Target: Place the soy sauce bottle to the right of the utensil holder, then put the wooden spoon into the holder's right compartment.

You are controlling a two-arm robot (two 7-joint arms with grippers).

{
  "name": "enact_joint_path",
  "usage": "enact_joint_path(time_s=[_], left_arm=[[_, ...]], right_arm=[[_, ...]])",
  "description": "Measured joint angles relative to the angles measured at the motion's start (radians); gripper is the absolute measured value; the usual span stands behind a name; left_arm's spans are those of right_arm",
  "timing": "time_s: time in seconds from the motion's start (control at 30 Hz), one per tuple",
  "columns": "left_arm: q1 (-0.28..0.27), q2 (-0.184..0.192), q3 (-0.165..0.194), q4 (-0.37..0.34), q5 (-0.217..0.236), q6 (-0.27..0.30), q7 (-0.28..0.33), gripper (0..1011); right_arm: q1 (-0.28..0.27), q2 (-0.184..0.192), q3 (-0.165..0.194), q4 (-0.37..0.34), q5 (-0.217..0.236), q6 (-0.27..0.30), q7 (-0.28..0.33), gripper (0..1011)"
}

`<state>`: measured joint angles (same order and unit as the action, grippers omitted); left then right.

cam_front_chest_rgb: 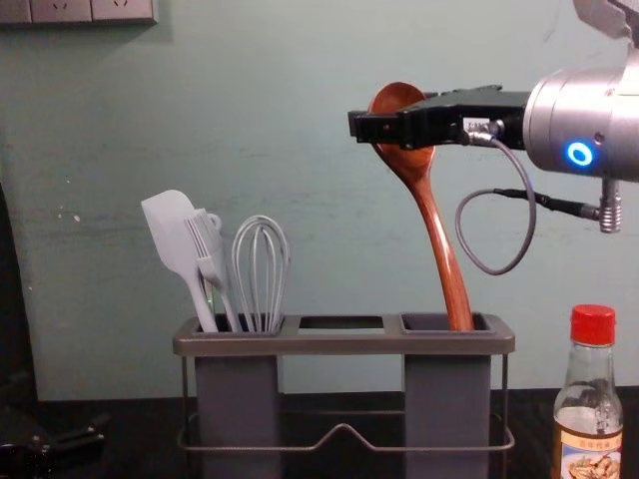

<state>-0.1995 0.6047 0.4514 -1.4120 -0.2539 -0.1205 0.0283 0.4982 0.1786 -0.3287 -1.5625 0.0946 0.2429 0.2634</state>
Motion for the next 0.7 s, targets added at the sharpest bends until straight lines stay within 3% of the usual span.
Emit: enact_joint_path(time_s=[0.3, 0.5, 0.7], left_arm=[[0.0, 0.0, 0.0, 0.0, 0.0, 0.0, 0.0, 1005], [0.0, 0.0, 0.0, 0.0, 0.0, 0.0, 0.0, 1005], [0.0, 0.0, 0.0, 0.0, 0.0, 0.0, 0.0, 1005]], right_arm=[[-0.042, 0.016, 0.002, -0.062, 0.007, 0.057, 0.004, 834], [-0.113, 0.047, 0.012, -0.177, 0.016, 0.116, 0.006, 834], [-0.159, 0.069, 0.022, -0.249, 0.034, 0.164, 0.015, 834]])
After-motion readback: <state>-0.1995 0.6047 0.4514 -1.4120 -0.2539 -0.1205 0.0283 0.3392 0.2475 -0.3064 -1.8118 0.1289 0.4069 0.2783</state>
